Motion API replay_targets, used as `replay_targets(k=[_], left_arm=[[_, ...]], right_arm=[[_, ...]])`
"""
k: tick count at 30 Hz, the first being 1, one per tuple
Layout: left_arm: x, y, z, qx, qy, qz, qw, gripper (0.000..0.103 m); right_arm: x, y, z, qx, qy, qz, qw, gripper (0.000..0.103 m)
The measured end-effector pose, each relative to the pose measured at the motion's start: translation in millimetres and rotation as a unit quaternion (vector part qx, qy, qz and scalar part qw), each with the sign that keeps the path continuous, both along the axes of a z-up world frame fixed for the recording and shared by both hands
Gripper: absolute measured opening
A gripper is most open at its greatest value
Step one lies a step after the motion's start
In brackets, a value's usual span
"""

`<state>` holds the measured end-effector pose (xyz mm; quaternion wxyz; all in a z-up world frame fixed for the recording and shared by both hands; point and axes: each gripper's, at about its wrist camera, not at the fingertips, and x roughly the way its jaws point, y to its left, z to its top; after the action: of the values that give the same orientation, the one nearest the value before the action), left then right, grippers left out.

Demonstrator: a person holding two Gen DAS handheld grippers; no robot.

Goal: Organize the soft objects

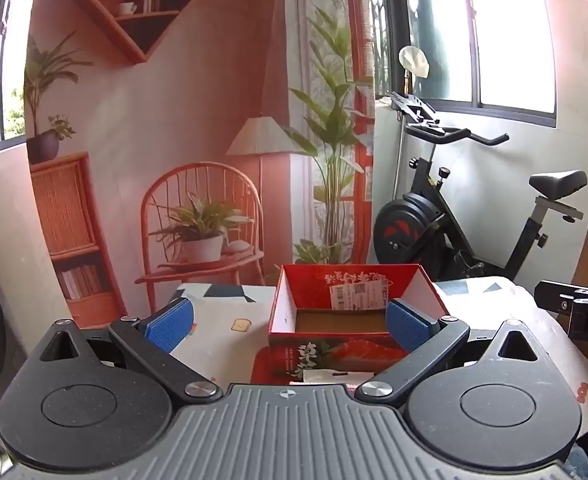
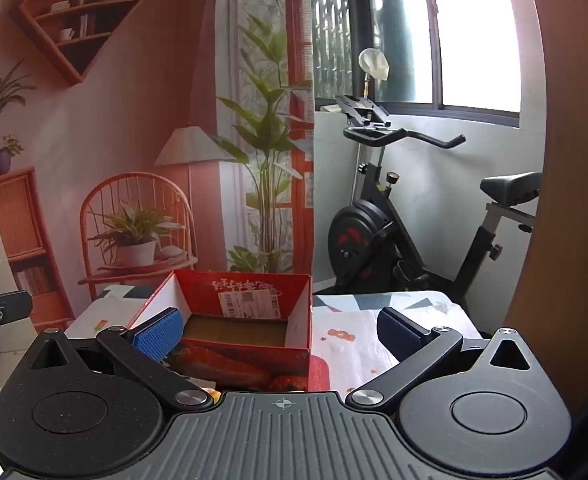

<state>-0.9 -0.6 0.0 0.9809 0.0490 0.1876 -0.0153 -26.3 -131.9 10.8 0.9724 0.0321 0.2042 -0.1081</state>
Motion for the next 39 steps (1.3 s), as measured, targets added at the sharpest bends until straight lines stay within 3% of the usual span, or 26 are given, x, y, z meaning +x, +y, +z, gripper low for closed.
replay_targets(k=[8, 39], left_arm=[[2.2, -6.0, -12.3, 0.001, 0.009, 0.0, 1.0, 0.103], [3.5, 0.9, -5.2, -0.002, 0.022, 0.01, 0.9997, 0.103]], right_arm=[[1.5, 1.0, -1.1, -0.001, 0.002, -0.001, 1.0, 0.103], [3.1, 0.3, -2.7, 0.008, 0.004, 0.002, 1.0, 0.103]])
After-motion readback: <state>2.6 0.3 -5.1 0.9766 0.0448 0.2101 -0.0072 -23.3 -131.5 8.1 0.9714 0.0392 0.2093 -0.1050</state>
